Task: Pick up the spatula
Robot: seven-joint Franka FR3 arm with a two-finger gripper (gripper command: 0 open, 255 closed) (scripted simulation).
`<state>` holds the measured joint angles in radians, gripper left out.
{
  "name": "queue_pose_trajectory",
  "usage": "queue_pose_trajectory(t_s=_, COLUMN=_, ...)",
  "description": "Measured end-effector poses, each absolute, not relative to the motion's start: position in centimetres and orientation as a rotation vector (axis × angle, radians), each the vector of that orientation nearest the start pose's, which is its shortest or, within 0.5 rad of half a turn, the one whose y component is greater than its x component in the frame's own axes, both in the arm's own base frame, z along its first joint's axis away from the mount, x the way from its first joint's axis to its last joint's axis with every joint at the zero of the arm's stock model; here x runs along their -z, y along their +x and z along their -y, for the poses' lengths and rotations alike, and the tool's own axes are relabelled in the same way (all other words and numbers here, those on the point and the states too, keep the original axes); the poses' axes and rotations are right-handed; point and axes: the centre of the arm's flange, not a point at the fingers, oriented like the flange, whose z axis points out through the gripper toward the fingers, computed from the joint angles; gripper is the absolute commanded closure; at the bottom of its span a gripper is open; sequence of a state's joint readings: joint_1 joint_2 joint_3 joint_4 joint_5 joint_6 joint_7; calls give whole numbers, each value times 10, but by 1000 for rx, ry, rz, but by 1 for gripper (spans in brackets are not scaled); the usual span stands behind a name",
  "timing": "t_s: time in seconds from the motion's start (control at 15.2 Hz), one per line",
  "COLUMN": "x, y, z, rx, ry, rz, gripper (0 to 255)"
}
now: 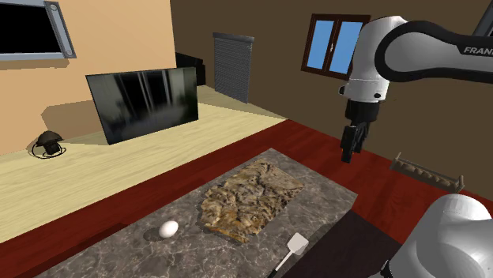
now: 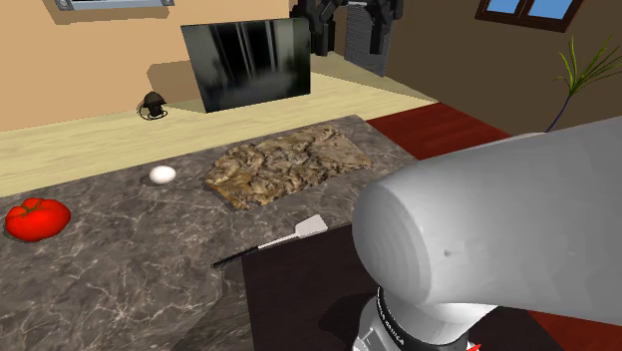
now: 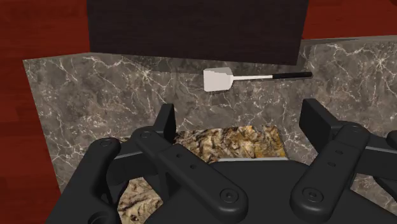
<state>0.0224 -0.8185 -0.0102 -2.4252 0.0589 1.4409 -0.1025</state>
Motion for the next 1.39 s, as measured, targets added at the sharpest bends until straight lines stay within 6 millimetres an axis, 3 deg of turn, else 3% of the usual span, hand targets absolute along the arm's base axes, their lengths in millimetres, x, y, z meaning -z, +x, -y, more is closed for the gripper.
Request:
queue_pose_trajectory(t_s=0.2, x=-542, y=285, z=-13, rx=-241, ry=-3047, rz=274, gripper=0)
queue_pose_trajectory(t_s=0.79, x=-430, y=292, z=-31, rx=-164, ry=-2928, rz=918, gripper=0)
queue_pose_trajectory(t_s=1.39, x=-317, y=298, z=-64, rx=-74, ry=-2664, rz=1544, gripper=0)
